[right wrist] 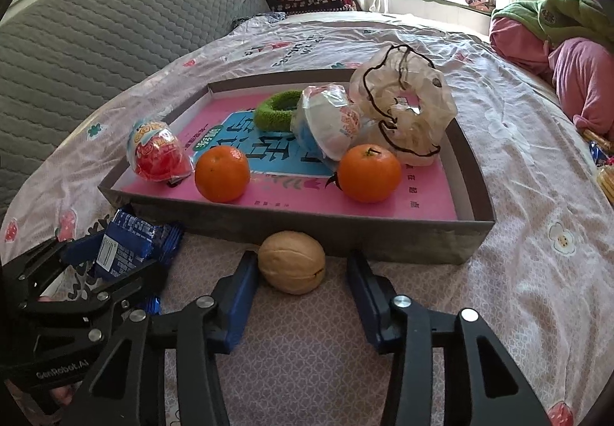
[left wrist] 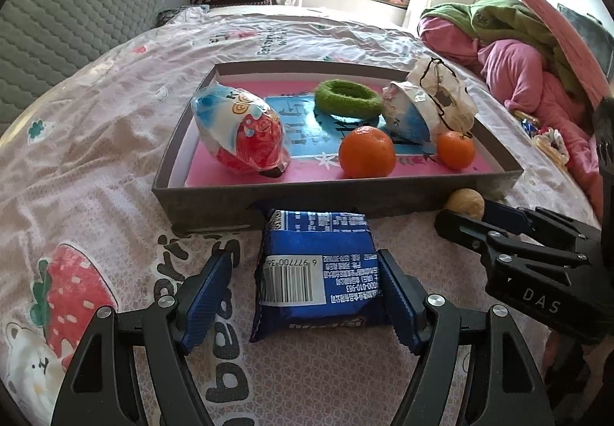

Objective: Organize objects
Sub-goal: 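Close the left tool on the blue packet while the right tool grips the walnut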

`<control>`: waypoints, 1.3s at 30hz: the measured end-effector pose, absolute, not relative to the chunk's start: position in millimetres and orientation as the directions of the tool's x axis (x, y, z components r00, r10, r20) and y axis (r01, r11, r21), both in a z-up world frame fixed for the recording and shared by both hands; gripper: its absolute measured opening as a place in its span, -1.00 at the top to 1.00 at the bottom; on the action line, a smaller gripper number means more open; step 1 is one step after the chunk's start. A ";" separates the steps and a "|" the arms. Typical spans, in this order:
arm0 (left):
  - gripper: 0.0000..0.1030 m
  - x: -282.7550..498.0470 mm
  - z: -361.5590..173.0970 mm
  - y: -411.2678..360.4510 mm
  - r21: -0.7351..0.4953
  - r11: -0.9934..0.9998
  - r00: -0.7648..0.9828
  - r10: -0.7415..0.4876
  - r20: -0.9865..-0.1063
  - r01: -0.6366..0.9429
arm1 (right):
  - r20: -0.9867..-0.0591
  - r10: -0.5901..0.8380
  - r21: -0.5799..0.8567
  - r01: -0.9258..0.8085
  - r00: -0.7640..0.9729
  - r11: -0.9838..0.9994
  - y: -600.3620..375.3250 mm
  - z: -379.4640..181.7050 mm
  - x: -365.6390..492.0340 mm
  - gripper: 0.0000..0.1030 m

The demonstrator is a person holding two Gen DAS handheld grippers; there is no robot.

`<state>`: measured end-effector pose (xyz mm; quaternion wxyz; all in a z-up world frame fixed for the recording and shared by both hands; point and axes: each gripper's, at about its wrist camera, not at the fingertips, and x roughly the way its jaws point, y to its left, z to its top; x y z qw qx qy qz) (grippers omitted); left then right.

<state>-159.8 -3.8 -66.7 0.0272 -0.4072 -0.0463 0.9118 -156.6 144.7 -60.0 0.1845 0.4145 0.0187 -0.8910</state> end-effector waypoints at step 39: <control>-0.09 -158.3 -49.9 4.1 -0.113 -0.994 -0.687 0.080 -0.722 0.003 | -0.688 -0.380 0.145 0.397 -0.618 -0.906 147.4 -43.5 -144.3 0.32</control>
